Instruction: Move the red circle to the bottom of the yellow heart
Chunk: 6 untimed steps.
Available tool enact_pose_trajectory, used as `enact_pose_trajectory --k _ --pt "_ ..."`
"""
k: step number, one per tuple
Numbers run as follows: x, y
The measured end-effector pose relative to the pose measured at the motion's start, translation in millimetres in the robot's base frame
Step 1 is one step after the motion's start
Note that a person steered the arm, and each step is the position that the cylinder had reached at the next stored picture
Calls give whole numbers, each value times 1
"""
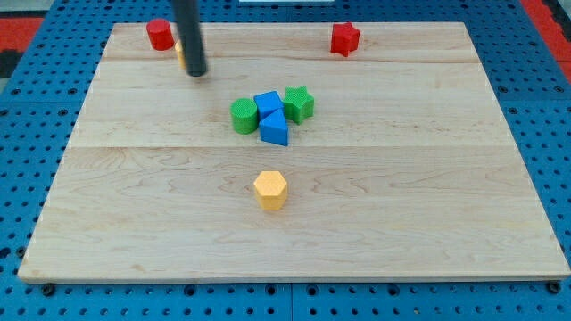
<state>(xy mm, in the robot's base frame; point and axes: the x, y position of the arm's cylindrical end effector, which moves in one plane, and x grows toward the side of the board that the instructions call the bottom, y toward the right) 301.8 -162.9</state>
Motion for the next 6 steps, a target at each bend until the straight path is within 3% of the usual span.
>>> enact_pose_trajectory --k 1,2,3,4,5,6 --pt "-21 -58" --pt "-35 -8" --pt "-42 83" --pt "-47 79" --pt "-47 112" --pt "-47 181"
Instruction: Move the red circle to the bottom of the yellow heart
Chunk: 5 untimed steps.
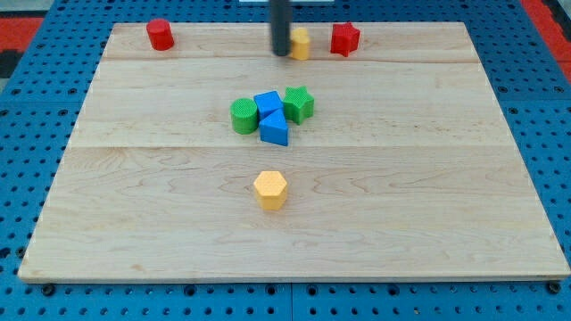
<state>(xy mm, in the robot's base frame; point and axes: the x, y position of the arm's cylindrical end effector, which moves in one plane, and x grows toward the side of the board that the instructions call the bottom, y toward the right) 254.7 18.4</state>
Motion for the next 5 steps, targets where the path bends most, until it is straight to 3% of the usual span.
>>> enact_pose_trajectory --k 1,2,3,4,5 --pt "43 -34" --pt "48 -165" --pt "15 -277" --pt "-34 -281" --pt "-24 -216"
